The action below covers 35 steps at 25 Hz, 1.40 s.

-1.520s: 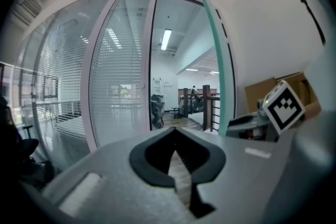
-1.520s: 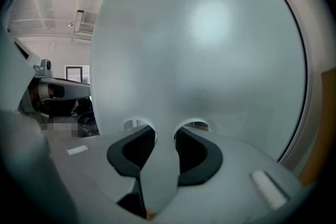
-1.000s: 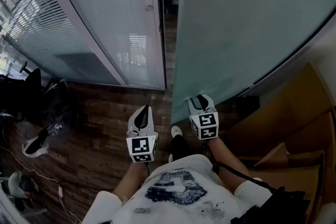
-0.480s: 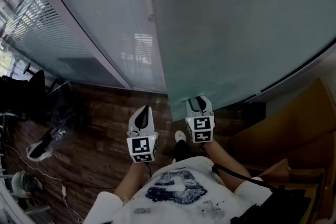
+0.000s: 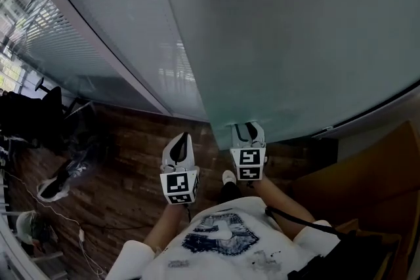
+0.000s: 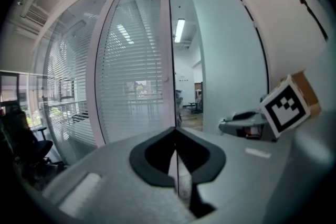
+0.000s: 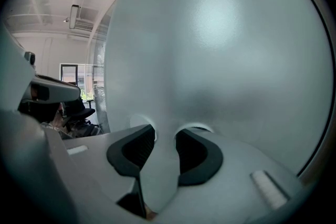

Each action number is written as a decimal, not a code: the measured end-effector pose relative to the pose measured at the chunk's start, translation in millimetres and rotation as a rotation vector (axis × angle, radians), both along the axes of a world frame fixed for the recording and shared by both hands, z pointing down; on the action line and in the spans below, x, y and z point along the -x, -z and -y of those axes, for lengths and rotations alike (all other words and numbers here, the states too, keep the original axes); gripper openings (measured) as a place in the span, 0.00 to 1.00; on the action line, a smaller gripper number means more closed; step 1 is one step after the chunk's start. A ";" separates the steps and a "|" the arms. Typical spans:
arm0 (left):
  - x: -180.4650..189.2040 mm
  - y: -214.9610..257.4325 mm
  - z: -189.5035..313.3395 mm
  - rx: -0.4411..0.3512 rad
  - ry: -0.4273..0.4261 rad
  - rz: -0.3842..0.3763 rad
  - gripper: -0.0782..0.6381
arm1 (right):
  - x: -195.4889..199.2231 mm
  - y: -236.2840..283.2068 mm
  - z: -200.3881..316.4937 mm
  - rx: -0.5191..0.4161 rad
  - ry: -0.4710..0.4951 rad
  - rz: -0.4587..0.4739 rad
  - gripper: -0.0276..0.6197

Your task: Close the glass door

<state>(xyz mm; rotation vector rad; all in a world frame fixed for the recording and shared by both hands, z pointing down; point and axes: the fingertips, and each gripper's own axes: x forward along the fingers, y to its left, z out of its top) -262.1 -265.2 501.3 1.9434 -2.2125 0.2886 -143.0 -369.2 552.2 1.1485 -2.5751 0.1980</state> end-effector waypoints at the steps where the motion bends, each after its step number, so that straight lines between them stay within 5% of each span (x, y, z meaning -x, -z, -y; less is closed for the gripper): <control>1: 1.0 0.0 7.1 0.002 0.006 0.002 0.11 | 1.4 -1.1 7.0 0.001 0.001 0.002 0.24; 26: 33.1 3.7 74.1 -0.017 0.070 0.035 0.11 | 35.5 -3.7 82.8 -0.018 -0.069 -0.013 0.25; 35: 46.6 -1.7 103.4 -0.014 -0.003 0.035 0.11 | 40.6 -5.3 95.6 -0.015 -0.116 -0.015 0.25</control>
